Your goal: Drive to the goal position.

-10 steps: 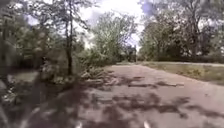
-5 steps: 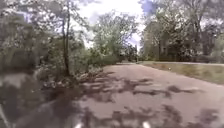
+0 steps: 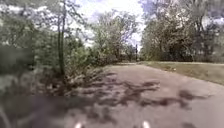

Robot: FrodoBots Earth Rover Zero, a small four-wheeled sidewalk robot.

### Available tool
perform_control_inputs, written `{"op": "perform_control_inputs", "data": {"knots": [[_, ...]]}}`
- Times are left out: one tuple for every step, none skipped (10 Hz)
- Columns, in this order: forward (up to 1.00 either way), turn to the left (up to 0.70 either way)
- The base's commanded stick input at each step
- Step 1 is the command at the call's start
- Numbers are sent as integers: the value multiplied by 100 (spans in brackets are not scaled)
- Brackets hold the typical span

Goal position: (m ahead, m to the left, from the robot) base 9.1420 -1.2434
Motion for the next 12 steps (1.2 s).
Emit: {"op": "perform_control_inputs", "data": {"knots": [[100,0],[100,0],[100,0],[100,0],[100,0],[100,0],[100,-5],[100,-27],[100,-23],[100,-12],[100,0],[100,0]]}}
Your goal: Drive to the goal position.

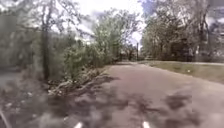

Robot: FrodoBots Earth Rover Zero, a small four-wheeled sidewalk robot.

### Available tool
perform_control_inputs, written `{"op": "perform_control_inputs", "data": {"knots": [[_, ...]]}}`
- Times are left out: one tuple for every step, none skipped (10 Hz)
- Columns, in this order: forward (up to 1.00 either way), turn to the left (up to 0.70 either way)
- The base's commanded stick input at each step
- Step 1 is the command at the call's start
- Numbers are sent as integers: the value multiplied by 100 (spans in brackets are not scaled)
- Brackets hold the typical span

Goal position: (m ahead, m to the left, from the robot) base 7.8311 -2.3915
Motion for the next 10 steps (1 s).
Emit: {"op": "perform_control_inputs", "data": {"knots": [[100,0],[100,0],[100,0],[100,0],[100,0],[100,0],[100,0],[100,0],[100,0],[100,0]]}}
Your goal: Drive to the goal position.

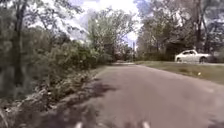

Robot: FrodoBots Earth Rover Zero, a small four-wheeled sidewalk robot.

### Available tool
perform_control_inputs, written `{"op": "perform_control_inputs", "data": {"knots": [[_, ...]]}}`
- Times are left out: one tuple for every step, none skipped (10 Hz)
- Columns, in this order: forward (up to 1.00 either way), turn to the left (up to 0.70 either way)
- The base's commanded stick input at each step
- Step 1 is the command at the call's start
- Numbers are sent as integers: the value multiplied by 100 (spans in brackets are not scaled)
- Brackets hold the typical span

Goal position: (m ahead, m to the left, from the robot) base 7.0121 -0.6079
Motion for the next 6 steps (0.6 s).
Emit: {"op": "perform_control_inputs", "data": {"knots": [[100,0],[100,0],[100,0],[100,0],[100,0],[100,0]]}}
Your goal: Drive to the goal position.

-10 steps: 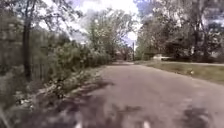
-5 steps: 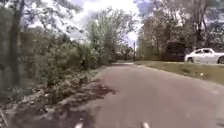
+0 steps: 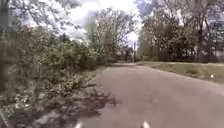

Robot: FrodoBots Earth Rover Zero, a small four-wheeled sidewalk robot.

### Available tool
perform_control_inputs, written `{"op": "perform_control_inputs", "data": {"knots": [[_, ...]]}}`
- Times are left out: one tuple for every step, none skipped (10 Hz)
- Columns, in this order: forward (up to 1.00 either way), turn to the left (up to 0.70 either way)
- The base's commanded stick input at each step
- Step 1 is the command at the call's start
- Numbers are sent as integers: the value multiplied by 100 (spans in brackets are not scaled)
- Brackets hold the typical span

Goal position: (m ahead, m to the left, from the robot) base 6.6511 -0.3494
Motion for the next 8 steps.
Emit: {"op": "perform_control_inputs", "data": {"knots": [[100,0],[100,0],[100,0],[100,0],[100,0],[100,-5],[100,-17],[100,-27]]}}
